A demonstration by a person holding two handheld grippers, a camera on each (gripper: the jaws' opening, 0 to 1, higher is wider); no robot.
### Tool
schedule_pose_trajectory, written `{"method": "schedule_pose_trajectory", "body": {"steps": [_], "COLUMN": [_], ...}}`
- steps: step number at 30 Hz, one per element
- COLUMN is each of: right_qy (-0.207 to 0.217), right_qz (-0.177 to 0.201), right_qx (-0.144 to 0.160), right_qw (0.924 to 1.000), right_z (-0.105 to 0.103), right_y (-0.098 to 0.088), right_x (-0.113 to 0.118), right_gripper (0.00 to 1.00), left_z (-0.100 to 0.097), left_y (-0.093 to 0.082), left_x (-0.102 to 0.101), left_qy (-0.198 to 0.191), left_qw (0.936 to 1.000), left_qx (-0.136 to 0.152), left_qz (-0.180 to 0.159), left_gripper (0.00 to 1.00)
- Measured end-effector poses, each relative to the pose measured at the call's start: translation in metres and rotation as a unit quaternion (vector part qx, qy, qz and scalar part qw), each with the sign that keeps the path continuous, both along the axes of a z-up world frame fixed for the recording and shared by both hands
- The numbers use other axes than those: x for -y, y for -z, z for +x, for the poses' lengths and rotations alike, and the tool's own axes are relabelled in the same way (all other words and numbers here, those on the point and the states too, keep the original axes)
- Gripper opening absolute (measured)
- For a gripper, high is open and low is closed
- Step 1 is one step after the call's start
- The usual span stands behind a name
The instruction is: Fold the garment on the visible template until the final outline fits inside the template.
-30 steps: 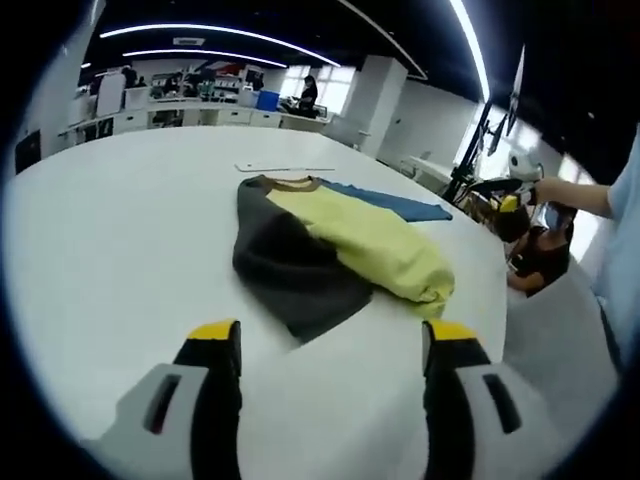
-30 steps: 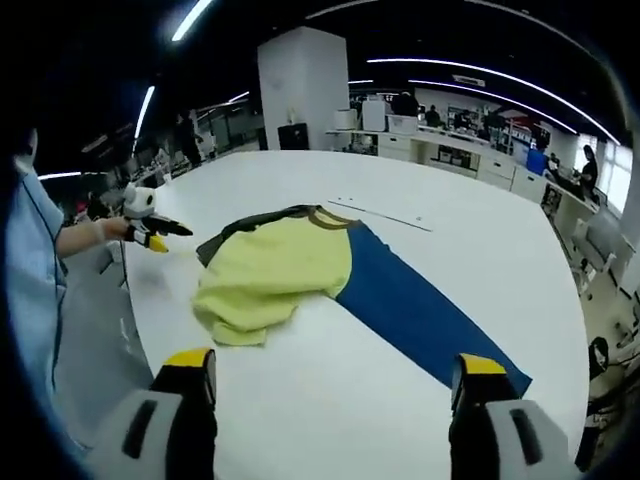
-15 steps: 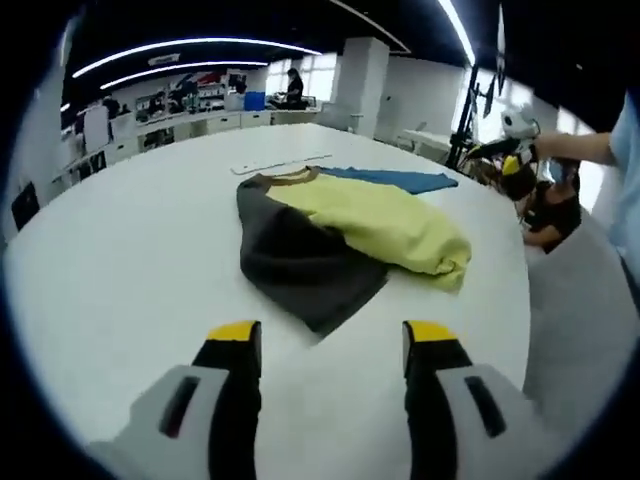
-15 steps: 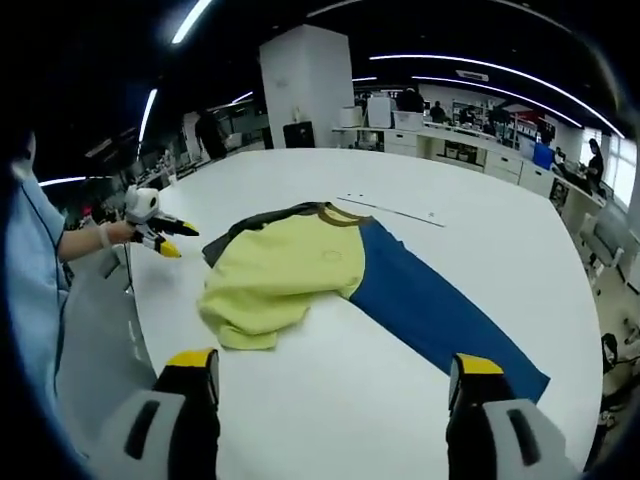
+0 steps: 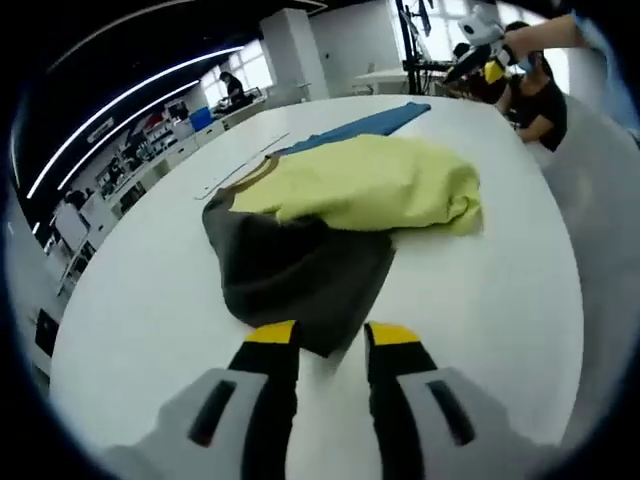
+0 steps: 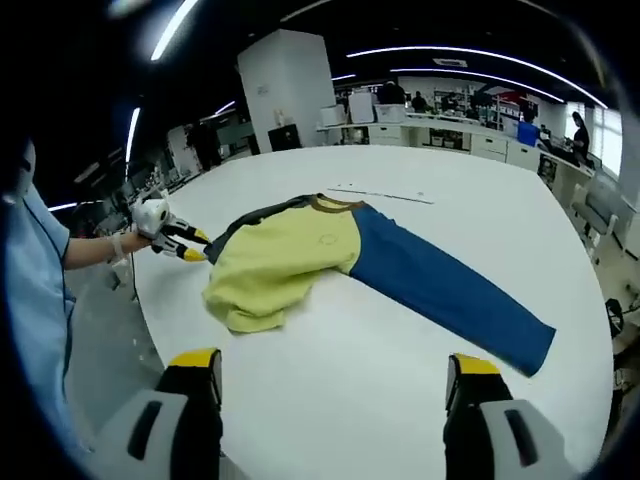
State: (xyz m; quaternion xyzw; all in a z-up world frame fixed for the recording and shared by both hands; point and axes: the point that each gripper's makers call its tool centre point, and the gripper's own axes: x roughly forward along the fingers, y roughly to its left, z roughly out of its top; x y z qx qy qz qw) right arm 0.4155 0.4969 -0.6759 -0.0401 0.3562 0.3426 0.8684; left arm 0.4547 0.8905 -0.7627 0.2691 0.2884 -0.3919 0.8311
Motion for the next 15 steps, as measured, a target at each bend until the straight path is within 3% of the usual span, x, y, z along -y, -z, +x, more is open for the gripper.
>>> {"method": "schedule_pose_trajectory", "body": {"steps": [6, 8, 15], "right_qy": [0.015, 0.018, 0.019], "right_qz": [0.007, 0.009, 0.012], "right_qx": [-0.002, -0.004, -0.008], "right_qw": [0.9999, 0.9998, 0.9997], "right_z": [-0.006, -0.008, -0.01], "right_y": [0.0, 0.001, 0.005], "right_x": [0.005, 0.006, 0.004], "right_gripper": [0.93, 0.92, 0.91], "left_z": [0.004, 0.006, 0.02], "left_y": [0.007, 0.009, -0.021], "left_x": [-0.003, -0.004, -0.004], "left_qy": [-0.013, -0.016, -0.006], "left_qw": [0.9997, 0.9996, 0.9999], "left_qx": [-0.018, -0.021, 0.008], "left_qz": [0.011, 0.013, 0.01], "left_gripper": [0.09, 0.0, 0.0]}}
